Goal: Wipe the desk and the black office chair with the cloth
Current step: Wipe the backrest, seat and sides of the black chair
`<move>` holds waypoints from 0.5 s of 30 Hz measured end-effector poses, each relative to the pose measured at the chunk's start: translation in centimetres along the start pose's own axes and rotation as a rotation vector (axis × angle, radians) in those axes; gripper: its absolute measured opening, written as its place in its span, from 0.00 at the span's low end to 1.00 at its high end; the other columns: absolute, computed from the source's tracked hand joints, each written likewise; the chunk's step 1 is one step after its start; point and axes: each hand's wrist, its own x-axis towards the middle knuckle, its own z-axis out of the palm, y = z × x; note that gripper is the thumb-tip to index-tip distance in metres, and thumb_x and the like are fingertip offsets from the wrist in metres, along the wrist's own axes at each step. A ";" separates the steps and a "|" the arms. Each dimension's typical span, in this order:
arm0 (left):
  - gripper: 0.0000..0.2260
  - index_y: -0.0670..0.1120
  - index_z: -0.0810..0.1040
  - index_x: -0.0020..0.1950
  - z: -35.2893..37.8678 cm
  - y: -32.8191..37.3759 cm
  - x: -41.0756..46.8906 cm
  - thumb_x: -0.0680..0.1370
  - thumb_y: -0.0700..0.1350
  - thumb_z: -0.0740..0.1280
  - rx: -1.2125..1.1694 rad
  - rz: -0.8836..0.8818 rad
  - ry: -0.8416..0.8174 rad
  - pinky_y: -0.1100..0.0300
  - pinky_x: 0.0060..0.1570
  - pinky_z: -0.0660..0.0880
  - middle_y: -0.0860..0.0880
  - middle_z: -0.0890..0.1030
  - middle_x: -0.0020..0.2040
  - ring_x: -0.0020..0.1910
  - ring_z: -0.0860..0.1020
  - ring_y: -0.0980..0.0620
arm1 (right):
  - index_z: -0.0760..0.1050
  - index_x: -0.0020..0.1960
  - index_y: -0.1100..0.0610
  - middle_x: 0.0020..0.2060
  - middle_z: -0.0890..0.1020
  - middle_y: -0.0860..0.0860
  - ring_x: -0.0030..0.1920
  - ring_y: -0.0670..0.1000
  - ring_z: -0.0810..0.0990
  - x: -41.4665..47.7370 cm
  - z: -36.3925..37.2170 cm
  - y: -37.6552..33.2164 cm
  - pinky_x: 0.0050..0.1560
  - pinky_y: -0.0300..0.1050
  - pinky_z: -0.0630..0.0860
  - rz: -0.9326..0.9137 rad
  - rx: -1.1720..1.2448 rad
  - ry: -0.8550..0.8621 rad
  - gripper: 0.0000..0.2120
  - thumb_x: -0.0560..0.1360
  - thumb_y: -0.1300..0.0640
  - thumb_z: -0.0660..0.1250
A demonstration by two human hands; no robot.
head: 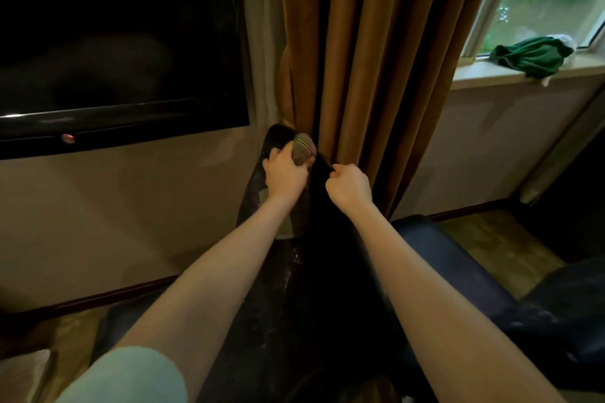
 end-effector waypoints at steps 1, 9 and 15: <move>0.14 0.46 0.75 0.61 0.2 -0.1 1.1 0.77 0.49 0.65 0.021 -0.012 -0.005 0.47 0.59 0.68 0.40 0.73 0.61 0.61 0.68 0.36 | 0.69 0.69 0.59 0.65 0.72 0.55 0.60 0.58 0.73 0.1 0.0 0.1 0.61 0.55 0.72 0.008 0.021 0.008 0.20 0.78 0.60 0.57; 0.15 0.49 0.74 0.64 1.5 -0.6 6.3 0.77 0.50 0.65 0.028 -0.162 0.018 0.47 0.65 0.62 0.42 0.71 0.67 0.70 0.62 0.39 | 0.66 0.71 0.58 0.66 0.72 0.53 0.52 0.55 0.78 0.5 0.2 1.0 0.48 0.46 0.75 0.021 0.095 0.024 0.22 0.77 0.61 0.57; 0.16 0.48 0.74 0.64 1.2 -0.8 5.6 0.78 0.51 0.64 0.009 -0.137 0.005 0.48 0.66 0.61 0.42 0.70 0.68 0.71 0.61 0.39 | 0.66 0.72 0.58 0.56 0.79 0.54 0.37 0.48 0.74 0.5 0.3 0.7 0.31 0.38 0.67 0.044 0.133 0.031 0.24 0.76 0.62 0.57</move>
